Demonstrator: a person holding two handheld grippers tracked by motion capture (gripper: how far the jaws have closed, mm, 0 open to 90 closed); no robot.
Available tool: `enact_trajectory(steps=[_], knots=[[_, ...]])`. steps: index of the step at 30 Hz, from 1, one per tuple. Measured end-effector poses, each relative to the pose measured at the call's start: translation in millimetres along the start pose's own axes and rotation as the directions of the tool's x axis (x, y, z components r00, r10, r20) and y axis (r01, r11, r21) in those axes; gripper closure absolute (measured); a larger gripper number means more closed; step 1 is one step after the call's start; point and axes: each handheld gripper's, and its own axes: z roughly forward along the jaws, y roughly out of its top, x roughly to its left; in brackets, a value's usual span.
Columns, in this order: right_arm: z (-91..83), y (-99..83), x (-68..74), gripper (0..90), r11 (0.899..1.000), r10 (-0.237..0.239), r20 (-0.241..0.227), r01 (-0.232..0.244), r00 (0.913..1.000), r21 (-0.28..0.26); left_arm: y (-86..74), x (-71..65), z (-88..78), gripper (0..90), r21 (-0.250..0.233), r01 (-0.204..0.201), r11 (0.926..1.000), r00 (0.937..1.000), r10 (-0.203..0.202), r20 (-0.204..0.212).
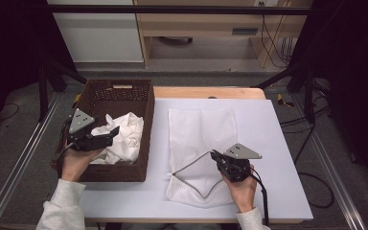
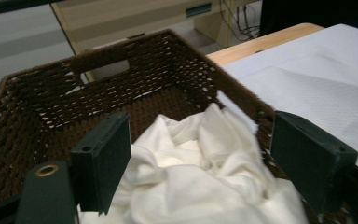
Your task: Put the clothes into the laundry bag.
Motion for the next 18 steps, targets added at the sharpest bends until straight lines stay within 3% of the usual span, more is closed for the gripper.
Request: enact_trajectory(steps=[1,2,3,4,5,8,9,11,13,14,15,16,18], knots=[[0.1,-0.3,-0.4,88.1,1.0,0.0,0.0,0.0,1.0,0.002,0.0,3.0,8.4,17.6,0.038,-0.042,0.9984,0.999,0.043,-0.011],[0.1,-0.3,-0.4,88.1,1.0,0.0,0.0,0.0,1.0,0.002,0.0,3.0,8.4,16.8,0.038,-0.042,0.9984,0.999,0.043,-0.011],[0.2,-0.6,-0.7,88.1,1.0,0.006,-0.001,-0.006,1.0,0.008,-1.9,5.5,19.2,16.4,0.088,-0.065,0.994,0.9979,0.065,0.006],[0.2,-0.6,-0.7,88.1,1.0,0.006,-0.001,-0.006,1.0,0.008,-1.9,5.5,19.2,16.0,0.088,-0.065,0.994,0.9979,0.065,0.006],[0.4,-0.6,-1.0,88.1,1.0,0.003,-0.001,-0.003,1.0,0.009,-4.0,6.6,26.3,16.0,0.125,-0.081,0.9889,0.9967,0.082,0.001],[0.4,-0.8,-1.2,88.1,1.0,0.0,0.001,0.0,1.0,0.014,-10.3,8.0,41.8,12.8,0.214,-0.076,0.974,0.997,0.071,0.03],[0.2,-0.9,-1.8,88.1,1.0,-0.002,0.003,0.002,1.0,0.018,-14.7,5.6,47.6,11.2,0.254,-0.103,0.9618,0.9945,0.095,0.045],[0.2,-1.1,-2.6,88.0,1.0,0.001,0.001,-0.001,1.0,0.022,-16.9,3.8,49.7,10.2,0.262,-0.109,0.9591,0.9939,0.101,0.045],[1.0,-1.6,-3.1,88.0,1.0,0.006,-0.001,-0.006,1.0,0.026,-21.7,1.6,53.7,9.7,0.292,-0.127,0.948,0.9918,0.118,0.049],[1.3,-1.7,-3.2,88.0,1.0,0.006,0.0,-0.006,1.0,0.03,-23.7,2.0,55.7,8.3,0.304,-0.116,0.9455,0.9932,0.106,0.048],[1.7,-1.9,-3.3,88.1,0.999,0.002,-0.001,-0.002,1.0,0.034,-26.3,3.5,58.7,7.6,0.337,-0.096,0.9365,0.995,0.081,0.059],[1.7,-1.9,-3.3,88.1,0.999,0.002,-0.001,-0.002,1.0,0.034,-26.3,3.5,58.7,6.3,0.337,-0.096,0.9365,0.995,0.081,0.059],[2.0,-2.0,-2.5,88.0,0.999,0.003,-0.003,-0.003,1.0,0.037,-29.9,5.5,63.8,4.6,0.385,-0.063,0.9207,0.9967,0.039,0.071]])
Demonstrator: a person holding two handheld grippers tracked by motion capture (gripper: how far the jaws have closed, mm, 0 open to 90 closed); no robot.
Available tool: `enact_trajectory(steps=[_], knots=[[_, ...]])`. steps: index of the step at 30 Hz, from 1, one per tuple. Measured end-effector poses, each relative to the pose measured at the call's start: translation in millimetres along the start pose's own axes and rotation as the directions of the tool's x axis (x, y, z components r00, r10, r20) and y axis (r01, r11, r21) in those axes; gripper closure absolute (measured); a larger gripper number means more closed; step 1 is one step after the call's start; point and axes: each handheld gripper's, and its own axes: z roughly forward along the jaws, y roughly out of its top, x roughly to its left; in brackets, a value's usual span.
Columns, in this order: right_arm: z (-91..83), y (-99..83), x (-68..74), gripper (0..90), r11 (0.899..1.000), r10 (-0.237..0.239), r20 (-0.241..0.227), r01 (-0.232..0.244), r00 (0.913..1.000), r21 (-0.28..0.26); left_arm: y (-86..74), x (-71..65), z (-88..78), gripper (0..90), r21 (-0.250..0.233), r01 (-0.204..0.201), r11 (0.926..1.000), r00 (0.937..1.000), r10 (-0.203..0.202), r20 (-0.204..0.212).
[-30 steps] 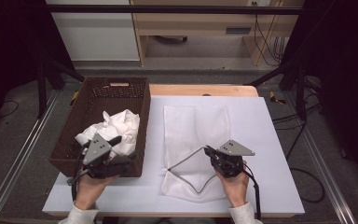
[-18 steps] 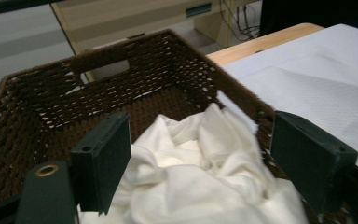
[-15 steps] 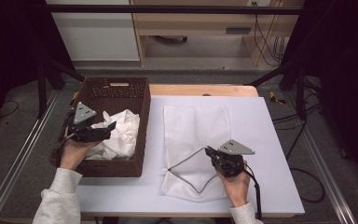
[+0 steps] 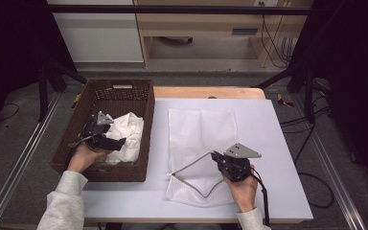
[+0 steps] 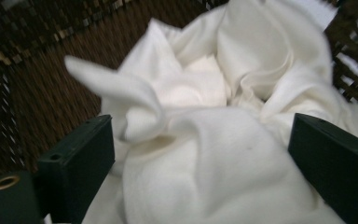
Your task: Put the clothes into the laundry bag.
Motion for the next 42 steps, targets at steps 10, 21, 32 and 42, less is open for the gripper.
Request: enact_trajectory(steps=[10,21,32,42], knots=[[2.6,-1.5,-1.5,87.9,1.0,0.001,-0.004,-0.001,1.0,0.019,-0.1,-4.4,25.2,6.0,0.11,-0.039,0.9932,0.9989,0.036,0.031],[3.5,-1.8,-2.1,87.9,1.0,0.003,-0.006,-0.002,1.0,0.028,4.0,-6.4,30.3,33.1,0.213,0.007,0.9769,0.9994,-0.014,0.031],[2.5,-3.2,-5.4,88.4,0.999,0.017,-0.01,-0.016,0.9998,0.034,7.5,-9.7,16.9,67.0,0.175,-0.007,0.9845,1.0,0.006,0.006],[0.7,-3.8,-6.5,88.4,0.999,0.026,-0.003,-0.026,0.9997,0.029,5.2,-11.1,-14.0,68.2,-0.106,0.005,0.9943,0.9959,-0.015,-0.089]])
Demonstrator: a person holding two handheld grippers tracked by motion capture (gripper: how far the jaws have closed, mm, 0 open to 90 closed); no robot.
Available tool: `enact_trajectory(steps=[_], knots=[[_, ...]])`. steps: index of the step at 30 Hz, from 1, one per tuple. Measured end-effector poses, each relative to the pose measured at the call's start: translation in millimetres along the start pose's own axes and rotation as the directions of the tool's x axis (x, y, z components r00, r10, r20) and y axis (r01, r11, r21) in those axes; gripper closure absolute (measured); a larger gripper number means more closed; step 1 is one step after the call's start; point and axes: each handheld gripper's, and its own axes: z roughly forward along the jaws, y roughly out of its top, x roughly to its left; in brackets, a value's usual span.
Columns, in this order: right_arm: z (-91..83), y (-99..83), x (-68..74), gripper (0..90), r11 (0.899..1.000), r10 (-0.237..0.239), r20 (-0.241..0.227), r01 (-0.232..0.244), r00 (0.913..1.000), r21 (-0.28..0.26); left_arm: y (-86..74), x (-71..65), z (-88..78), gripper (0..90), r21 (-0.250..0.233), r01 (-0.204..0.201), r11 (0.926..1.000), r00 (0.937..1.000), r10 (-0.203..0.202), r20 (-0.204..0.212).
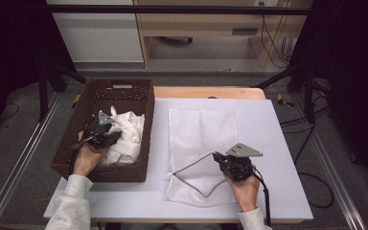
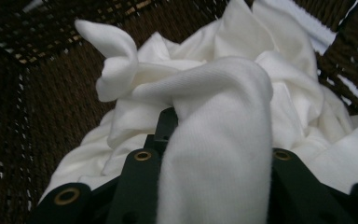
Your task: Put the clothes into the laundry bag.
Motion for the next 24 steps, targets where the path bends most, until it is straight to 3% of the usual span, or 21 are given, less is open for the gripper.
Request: enact_trajectory(steps=[3,5,7,10,12,13,14,15,16,17,21,24], knots=[[0.0,0.0,-0.1,88.4,1.0,0.0,-0.001,0.0,1.0,-0.001,-1.2,0.9,-6.7,68.5,-0.069,0.013,0.9975,0.9998,-0.014,-0.014],[-0.3,-0.1,-1.1,88.4,1.0,-0.003,-0.002,0.003,1.0,-0.002,-2.3,4.4,-10.3,68.9,-0.105,0.043,0.9936,0.999,-0.043,0.009],[-0.3,-0.3,-1.3,88.4,1.0,-0.003,-0.002,0.003,1.0,-0.002,-2.3,4.9,-9.6,68.5,-0.098,0.048,0.994,0.9988,-0.046,0.018],[0.7,-0.8,-0.8,88.4,1.0,-0.007,-0.003,0.007,1.0,0.004,-1.2,3.2,-1.3,64.9,-0.019,0.016,0.9997,0.9984,-0.015,0.055],[0.9,-0.9,-0.5,88.4,1.0,-0.005,-0.003,0.005,1.0,0.006,-0.6,1.6,5.7,61.5,0.044,-0.005,0.999,0.9952,0.001,0.097],[1.1,-1.0,-0.6,88.3,1.0,-0.006,-0.003,0.006,1.0,0.005,-0.7,-1.1,12.8,48.9,0.083,-0.027,0.9962,0.9926,0.017,0.12],[0.9,-0.9,-0.8,88.1,1.0,-0.007,-0.004,0.007,1.0,0.005,-0.7,-1.1,12.8,39.6,0.083,-0.027,0.9962,0.9926,0.017,0.12],[0.9,-0.9,-0.8,88.1,1.0,-0.007,-0.004,0.007,1.0,0.005,-0.9,-2.5,16.9,39.6,0.106,-0.03,0.9939,0.9911,0.015,0.132],[0.7,-0.9,-1.1,87.8,1.0,-0.008,-0.003,0.008,1.0,0.005,-1.0,-3.9,20.8,20.5,0.133,-0.043,0.9901,0.9907,0.025,0.134],[0.7,-0.9,-1.3,87.8,1.0,-0.007,-0.004,0.007,1.0,0.007,-1.6,-5.3,25.2,15.2,0.153,-0.055,0.9868,0.9905,0.034,0.133],[1.6,-1.1,-0.5,87.9,1.0,-0.002,-0.004,0.002,1.0,0.015,-5.7,-5.2,41.0,4.5,0.238,-0.072,0.9685,0.9907,0.042,0.129],[2.5,-1.2,-0.5,88.0,1.0,-0.003,-0.004,0.003,1.0,0.019,-7.8,-5.2,45.8,7.2,0.259,-0.094,0.9612,0.9856,0.053,0.161]])
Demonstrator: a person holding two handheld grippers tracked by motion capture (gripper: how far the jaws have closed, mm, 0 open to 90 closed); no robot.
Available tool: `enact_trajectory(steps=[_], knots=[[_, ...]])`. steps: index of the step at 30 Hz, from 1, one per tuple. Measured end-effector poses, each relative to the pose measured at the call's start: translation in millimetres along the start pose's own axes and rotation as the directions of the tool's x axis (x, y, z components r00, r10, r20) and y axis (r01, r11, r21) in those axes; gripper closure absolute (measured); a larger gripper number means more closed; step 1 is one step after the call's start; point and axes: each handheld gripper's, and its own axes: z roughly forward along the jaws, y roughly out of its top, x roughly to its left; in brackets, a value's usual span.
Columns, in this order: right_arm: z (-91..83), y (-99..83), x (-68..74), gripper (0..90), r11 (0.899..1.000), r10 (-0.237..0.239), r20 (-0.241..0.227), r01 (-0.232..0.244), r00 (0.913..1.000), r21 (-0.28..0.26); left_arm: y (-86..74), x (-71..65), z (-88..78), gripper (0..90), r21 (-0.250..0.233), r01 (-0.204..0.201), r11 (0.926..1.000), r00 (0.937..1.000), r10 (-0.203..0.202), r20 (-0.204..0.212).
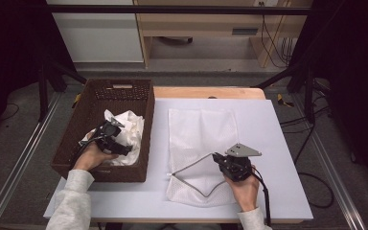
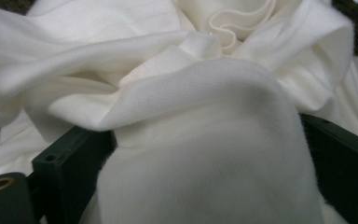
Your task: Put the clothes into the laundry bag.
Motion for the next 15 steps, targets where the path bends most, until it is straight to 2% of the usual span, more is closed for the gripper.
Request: enact_trajectory(steps=[1,2,3,5,6,7,8,9,10,11,13,14,15], knots=[[-0.1,-0.1,-0.4,88.1,1.0,-0.001,-0.002,0.001,1.0,0.002,0.1,0.2,1.0,8.5,0.013,0.002,0.9999,1.0,-0.002,0.009],[-0.3,0.0,-0.6,88.1,1.0,0.0,-0.003,0.0,1.0,0.002,0.4,0.0,2.0,17.1,0.038,0.008,0.9992,0.9997,-0.009,0.021],[-0.3,0.0,-0.6,88.1,1.0,0.0,-0.003,0.0,1.0,0.002,0.4,0.0,2.0,22.0,0.038,0.008,0.9992,0.9997,-0.009,0.021],[0.0,-0.1,-0.7,88.2,1.0,-0.001,-0.003,0.001,1.0,0.003,2.1,-1.0,1.9,33.0,0.084,0.025,0.9961,0.9995,-0.026,0.016],[0.0,-0.1,-0.7,88.2,1.0,-0.001,-0.003,0.001,1.0,0.003,2.1,-1.0,1.9,38.5,0.084,0.025,0.9961,0.9995,-0.026,0.016],[0.0,0.1,-1.0,88.3,1.0,-0.001,-0.006,0.001,1.0,0.004,3.8,-2.6,0.8,45.9,0.107,0.014,0.9941,0.9999,-0.015,0.006],[0.0,0.1,-1.0,88.3,1.0,-0.001,-0.006,0.001,1.0,0.004,3.8,-2.6,0.8,50.3,0.107,0.014,0.9941,0.9999,-0.015,0.006],[-0.1,0.1,-0.9,88.3,1.0,0.001,-0.006,-0.001,1.0,0.004,4.5,-3.8,0.1,50.3,0.119,0.002,0.9929,1.0,-0.002,0.004],[-0.3,0.0,-1.2,88.4,1.0,-0.002,-0.006,0.002,1.0,0.005,5.1,-4.4,-1.2,56.2,0.125,-0.01,0.9921,0.9999,0.01,0.003],[-0.7,0.1,-1.2,88.6,1.0,0.005,-0.007,-0.005,1.0,0.005,5.4,-5.6,-3.0,61.5,0.125,-0.024,0.9919,0.9997,0.025,0.001],[-0.9,0.2,-2.1,88.7,1.0,0.005,-0.01,-0.005,0.9999,0.001,5.3,-6.0,-4.0,64.2,0.122,-0.029,0.9921,0.9996,0.029,0.0],[-0.9,0.2,-2.1,88.7,1.0,0.005,-0.01,-0.005,0.9999,0.001,5.1,-6.5,-5.7,64.2,0.111,-0.031,0.9933,0.9995,0.032,-0.004],[-2.0,0.3,-2.8,88.7,1.0,0.017,-0.01,-0.017,0.9998,0.001,4.5,-5.9,-10.4,65.1,0.076,-0.024,0.9968,0.9996,0.025,-0.014]])
